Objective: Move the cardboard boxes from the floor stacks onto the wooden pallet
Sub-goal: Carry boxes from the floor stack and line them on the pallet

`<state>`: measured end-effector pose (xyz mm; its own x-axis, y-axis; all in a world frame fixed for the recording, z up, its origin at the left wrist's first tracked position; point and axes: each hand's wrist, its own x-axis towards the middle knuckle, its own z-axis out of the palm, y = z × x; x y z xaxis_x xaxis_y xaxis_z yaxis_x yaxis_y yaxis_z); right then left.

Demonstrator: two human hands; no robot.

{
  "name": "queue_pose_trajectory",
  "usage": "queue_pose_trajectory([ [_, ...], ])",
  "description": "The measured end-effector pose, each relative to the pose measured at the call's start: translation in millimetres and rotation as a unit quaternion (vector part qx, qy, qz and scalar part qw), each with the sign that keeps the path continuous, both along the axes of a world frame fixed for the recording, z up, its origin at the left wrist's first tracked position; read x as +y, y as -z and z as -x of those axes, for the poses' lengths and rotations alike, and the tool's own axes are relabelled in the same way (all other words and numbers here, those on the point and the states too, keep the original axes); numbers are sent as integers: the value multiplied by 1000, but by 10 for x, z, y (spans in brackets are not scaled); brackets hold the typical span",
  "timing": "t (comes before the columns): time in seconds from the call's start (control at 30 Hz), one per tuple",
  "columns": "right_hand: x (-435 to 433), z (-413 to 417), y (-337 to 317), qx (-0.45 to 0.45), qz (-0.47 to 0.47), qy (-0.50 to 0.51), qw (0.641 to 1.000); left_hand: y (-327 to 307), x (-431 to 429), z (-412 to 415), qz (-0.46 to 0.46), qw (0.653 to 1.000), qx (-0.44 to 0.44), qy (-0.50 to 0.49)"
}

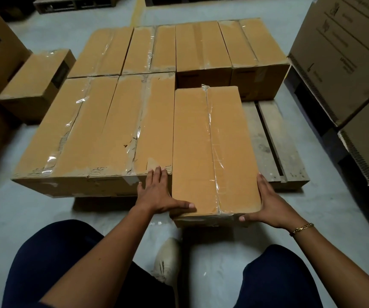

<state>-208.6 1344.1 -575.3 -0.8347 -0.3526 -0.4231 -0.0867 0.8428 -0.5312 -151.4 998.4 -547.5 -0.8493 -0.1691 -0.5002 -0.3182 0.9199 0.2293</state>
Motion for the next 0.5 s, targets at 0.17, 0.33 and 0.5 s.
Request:
queue_pose_trajectory([
  [0.17,-54,163,-11,5,-4,0,1000,11,30,29,3,1000,5,-7],
  [0.33,-106,331,-43,15,-8,-5,1000,69,-33,10,31,999,12,27],
  [0.5,-162,466,-86,17,-17,-6,1000,133,-35,-46,97,991,84,45],
])
